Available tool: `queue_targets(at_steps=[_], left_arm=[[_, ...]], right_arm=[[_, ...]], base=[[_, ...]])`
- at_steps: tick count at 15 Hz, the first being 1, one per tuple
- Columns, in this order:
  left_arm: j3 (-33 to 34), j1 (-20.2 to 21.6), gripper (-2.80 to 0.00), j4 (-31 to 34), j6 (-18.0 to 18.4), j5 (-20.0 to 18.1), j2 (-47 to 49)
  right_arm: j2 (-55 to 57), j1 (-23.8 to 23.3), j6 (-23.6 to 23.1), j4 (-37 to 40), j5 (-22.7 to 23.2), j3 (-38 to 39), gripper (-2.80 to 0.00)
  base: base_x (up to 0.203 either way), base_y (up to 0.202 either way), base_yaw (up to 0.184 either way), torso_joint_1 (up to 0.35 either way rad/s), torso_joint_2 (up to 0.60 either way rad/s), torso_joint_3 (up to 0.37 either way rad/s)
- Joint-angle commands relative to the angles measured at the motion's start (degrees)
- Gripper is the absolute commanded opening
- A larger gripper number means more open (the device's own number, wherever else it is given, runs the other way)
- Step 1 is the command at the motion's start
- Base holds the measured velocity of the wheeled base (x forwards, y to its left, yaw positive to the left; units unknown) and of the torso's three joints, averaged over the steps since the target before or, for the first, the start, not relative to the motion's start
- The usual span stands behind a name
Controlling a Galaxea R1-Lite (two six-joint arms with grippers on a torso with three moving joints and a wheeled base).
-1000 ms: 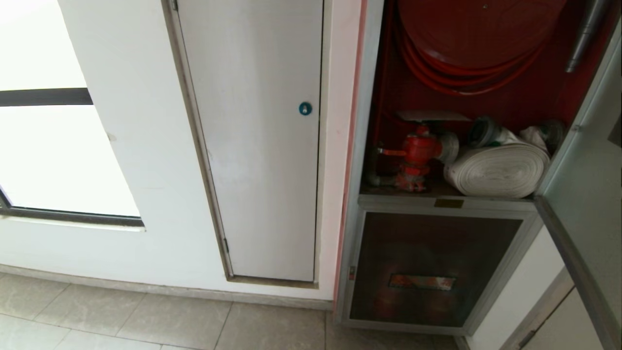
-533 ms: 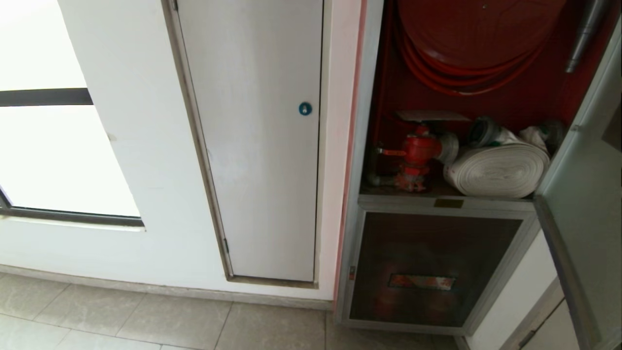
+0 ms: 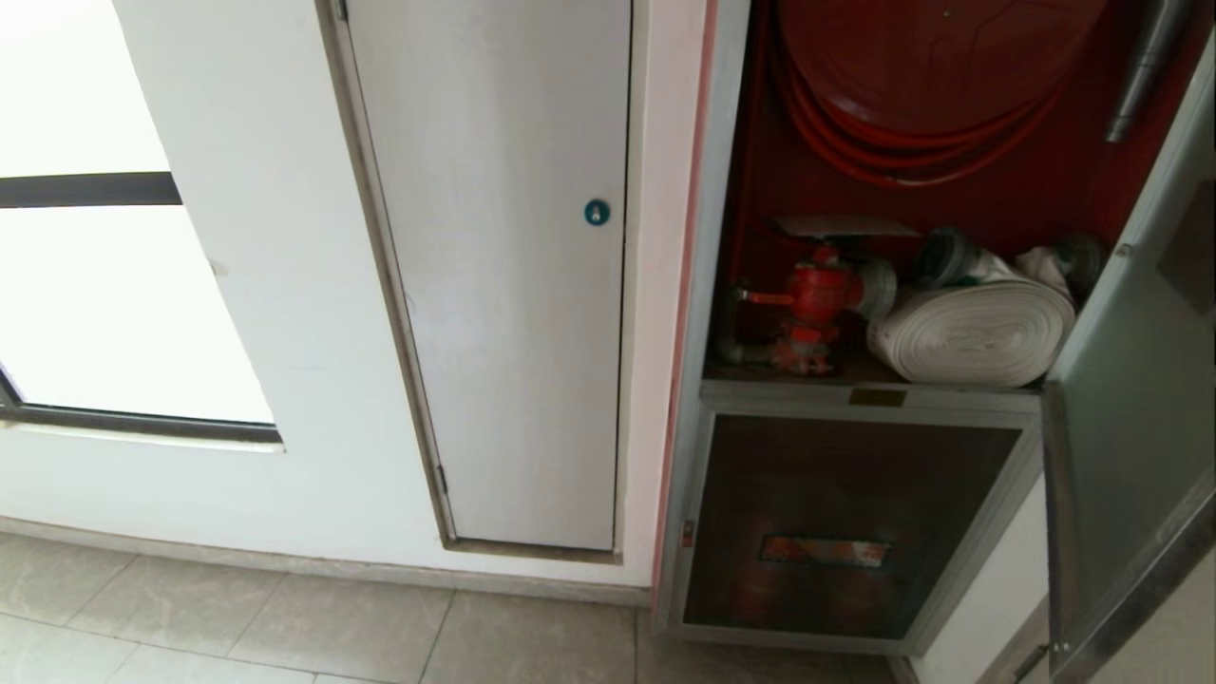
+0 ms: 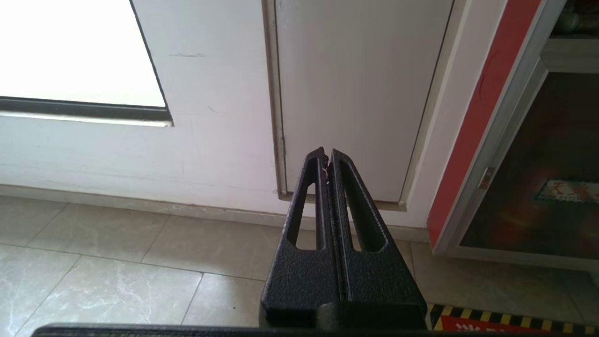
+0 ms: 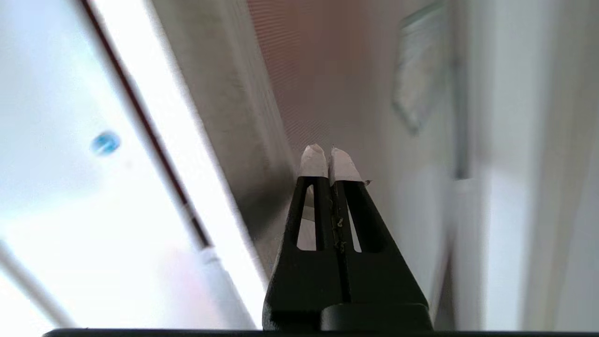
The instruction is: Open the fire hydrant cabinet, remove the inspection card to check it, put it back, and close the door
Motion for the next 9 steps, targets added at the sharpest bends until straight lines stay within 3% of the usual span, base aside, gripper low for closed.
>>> queue_targets(at_steps=[1, 5, 9], left_arm=[[0.35, 0.03, -2.80, -0.02, -0.02, 0.00, 0.07], [0.35, 0.03, -2.80, -0.02, -0.02, 0.00, 0.07], [0.35, 0.03, -2.80, -0.02, -0.02, 0.00, 0.07]], right_arm=[[6.09, 0.52, 0.09, -0.32, 3.56, -2.70, -2.80], [15.63, 7.18, -0.22, -0.64, 6.61, -7.80, -2.80], [25.32, 12.17, -4.26, -0.95, 7.06, -12.06, -2.80]], base=[[0.000, 0.000, 0.000, 0.000, 0.00, 0.000], [0.000, 0.000, 0.000, 0.000, 0.00, 0.000], [0.000, 0.000, 0.000, 0.000, 0.00, 0.000]])
